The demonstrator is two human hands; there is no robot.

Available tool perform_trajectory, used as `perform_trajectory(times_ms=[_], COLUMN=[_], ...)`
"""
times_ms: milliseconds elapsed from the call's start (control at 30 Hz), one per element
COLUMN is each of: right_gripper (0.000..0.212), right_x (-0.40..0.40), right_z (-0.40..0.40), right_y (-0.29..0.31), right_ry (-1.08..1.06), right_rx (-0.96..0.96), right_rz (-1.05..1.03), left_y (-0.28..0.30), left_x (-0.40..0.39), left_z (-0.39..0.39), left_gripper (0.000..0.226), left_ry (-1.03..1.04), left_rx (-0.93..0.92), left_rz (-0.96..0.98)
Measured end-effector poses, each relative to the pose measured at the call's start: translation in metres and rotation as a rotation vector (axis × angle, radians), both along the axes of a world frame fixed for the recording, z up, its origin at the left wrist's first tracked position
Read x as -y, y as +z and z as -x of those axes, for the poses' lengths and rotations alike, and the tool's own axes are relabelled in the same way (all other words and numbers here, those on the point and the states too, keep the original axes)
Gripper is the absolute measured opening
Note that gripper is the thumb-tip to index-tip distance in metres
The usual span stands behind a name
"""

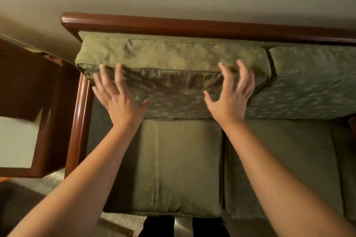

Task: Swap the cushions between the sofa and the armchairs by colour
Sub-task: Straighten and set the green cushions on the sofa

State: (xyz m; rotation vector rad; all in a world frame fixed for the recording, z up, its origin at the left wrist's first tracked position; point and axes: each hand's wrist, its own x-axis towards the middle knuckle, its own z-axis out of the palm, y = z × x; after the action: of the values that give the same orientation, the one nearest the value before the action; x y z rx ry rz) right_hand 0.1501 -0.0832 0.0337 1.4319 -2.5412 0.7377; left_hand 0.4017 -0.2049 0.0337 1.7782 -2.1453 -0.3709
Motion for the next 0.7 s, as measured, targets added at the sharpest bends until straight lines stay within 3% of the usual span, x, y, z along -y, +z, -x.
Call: perform_trajectory(times_ms=[67, 133, 200, 267, 333, 433, 600, 700], right_gripper=[0.086, 0.088, 0.082, 0.075, 0.074, 0.08, 0.077, 0.077], right_x=[-0.023, -0.038, -0.035, -0.022, -0.006, 0.004, -0.028, -0.047], right_z=[-0.029, -0.055, -0.069, -0.069, -0.064, -0.065, -0.062, -0.053], right_y=[-0.003, -0.014, -0.026, -0.036, -0.048, -0.05, -0.035, -0.002], right_ry=[-0.196, -0.441, -0.613, -0.612, -0.559, -0.527, -0.436, -0.321], right_rx=[0.341, 0.899, 1.473, 1.722, 1.744, 1.708, 1.511, 1.32], right_rz=[0.205, 0.318, 0.367, 0.358, 0.333, 0.241, 0.114, -0.023], left_y=[-0.013, -0.026, -0.033, -0.039, -0.045, -0.048, -0.028, 0.01], left_x=[-0.022, -0.034, -0.031, -0.016, -0.001, 0.001, -0.018, -0.023], left_z=[-0.005, -0.002, 0.009, 0.022, 0.03, 0.025, -0.01, -0.019], left_gripper=[0.146, 0.153, 0.129, 0.103, 0.097, 0.1, 0.115, 0.1], left_ry=[0.314, 0.582, 0.708, 0.716, 0.704, 0.651, 0.441, 0.206], left_rx=[-0.412, -0.884, -1.122, -1.243, -1.287, -1.191, -0.822, -0.603], left_rz=[-0.353, -0.753, -0.969, -0.976, -0.982, -0.978, -0.94, -0.863])
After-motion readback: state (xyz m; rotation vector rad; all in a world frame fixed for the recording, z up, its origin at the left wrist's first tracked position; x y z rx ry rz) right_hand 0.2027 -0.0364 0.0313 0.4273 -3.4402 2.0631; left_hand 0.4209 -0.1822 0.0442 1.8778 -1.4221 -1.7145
